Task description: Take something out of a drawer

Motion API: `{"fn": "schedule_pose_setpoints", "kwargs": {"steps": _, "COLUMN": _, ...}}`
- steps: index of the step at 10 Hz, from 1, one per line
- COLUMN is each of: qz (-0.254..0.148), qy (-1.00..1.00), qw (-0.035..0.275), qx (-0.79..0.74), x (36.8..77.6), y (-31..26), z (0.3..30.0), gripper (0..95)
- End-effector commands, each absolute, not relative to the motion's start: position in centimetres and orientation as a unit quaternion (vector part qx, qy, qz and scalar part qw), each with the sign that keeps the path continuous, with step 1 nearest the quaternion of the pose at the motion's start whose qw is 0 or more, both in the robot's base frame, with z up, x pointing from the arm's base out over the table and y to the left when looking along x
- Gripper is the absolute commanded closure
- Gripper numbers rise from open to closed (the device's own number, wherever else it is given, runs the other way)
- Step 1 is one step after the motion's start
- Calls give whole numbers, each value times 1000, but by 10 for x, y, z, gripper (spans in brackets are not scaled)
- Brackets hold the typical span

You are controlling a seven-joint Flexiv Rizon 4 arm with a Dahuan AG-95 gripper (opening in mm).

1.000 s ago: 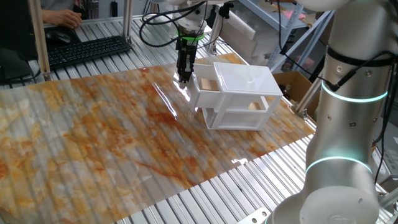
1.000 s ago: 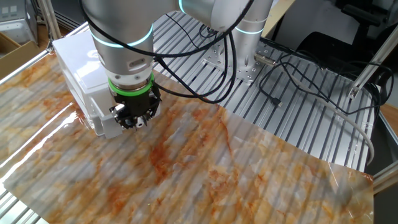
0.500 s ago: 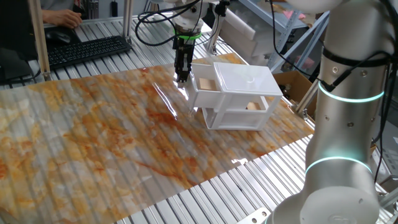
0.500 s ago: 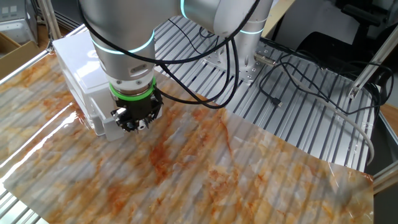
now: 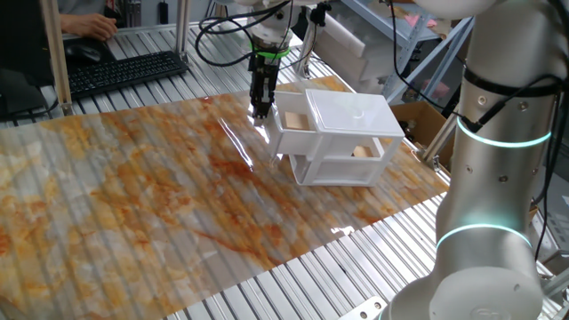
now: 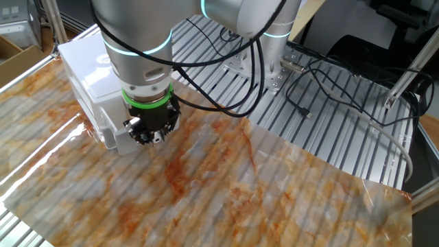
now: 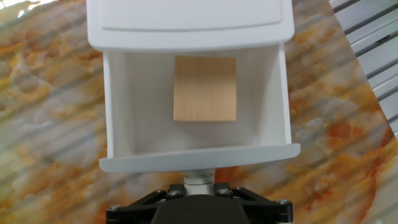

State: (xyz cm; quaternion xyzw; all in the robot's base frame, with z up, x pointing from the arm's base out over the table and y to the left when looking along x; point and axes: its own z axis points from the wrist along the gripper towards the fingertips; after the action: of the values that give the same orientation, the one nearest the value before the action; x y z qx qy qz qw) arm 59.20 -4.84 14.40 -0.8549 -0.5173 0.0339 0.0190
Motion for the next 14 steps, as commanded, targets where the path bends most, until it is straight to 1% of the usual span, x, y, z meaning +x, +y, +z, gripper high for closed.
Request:
{"fn": "schedule_pose_setpoints", "kwargs": {"steps": 1, "qz": 39, "qy": -510, "qw": 12, "qx": -859, "x": 595, "y": -49, "z": 142, "gripper": 0}}
{"fn": "schedule_pose_setpoints", "kwargs": {"steps": 4, "qz": 42, "qy": -516, "qw": 12, "qx": -855, "x": 596, "y": -50, "z": 146, "gripper": 0}}
{"fn": "schedule_pose_setpoints", "kwargs": {"steps": 12, "qz": 58, "qy": -514, "qw": 24, "qx": -856, "x": 593, "y": -65, "z": 188, "gripper": 0}}
{"fn": "schedule_pose_setpoints", "kwargs": {"steps": 14, "qz": 56, "qy": -514, "qw": 28, "qx": -856, "x": 592, "y": -73, "z": 195, "gripper": 0}}
